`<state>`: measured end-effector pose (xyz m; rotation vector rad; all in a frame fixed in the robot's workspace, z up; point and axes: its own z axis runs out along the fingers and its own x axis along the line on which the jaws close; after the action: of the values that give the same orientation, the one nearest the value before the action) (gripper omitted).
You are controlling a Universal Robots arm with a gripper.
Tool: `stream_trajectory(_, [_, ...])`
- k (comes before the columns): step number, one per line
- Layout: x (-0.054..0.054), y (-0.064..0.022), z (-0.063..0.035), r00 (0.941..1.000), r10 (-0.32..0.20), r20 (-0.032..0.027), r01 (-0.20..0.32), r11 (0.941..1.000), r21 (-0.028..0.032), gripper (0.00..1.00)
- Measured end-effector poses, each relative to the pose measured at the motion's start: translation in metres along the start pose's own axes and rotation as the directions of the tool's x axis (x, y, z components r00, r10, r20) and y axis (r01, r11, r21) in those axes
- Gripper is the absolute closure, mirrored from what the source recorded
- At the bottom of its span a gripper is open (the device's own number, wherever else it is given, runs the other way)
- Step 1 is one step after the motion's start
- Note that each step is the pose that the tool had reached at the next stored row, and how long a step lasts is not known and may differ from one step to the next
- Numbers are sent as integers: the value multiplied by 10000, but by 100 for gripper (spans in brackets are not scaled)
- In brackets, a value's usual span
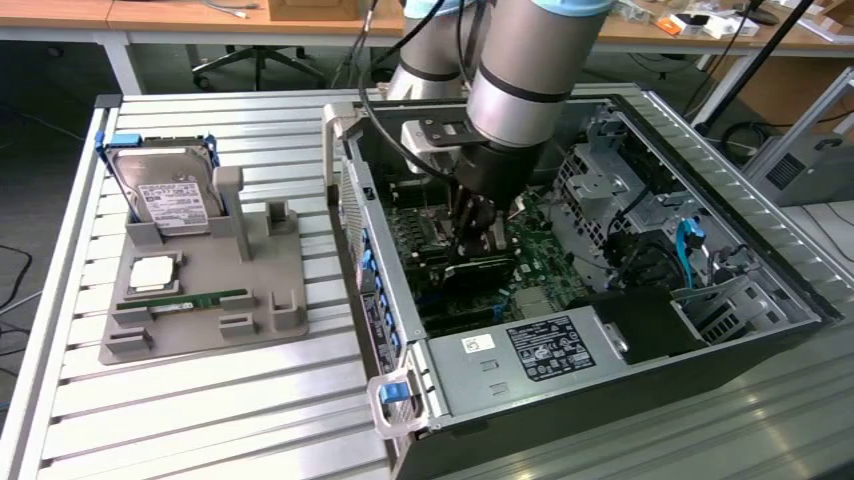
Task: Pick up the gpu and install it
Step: 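Press down on the gpu until it lock into place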
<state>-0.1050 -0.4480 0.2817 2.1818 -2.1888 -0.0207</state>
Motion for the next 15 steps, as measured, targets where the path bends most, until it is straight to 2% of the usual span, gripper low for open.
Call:
stream_trajectory(1, [-1, -79, 16, 10000, -15, -10, 15, 10000, -19, 89])
stream_trajectory(15, [-3, -86, 134, 10000, -35, -13, 35, 10000, -20, 89])
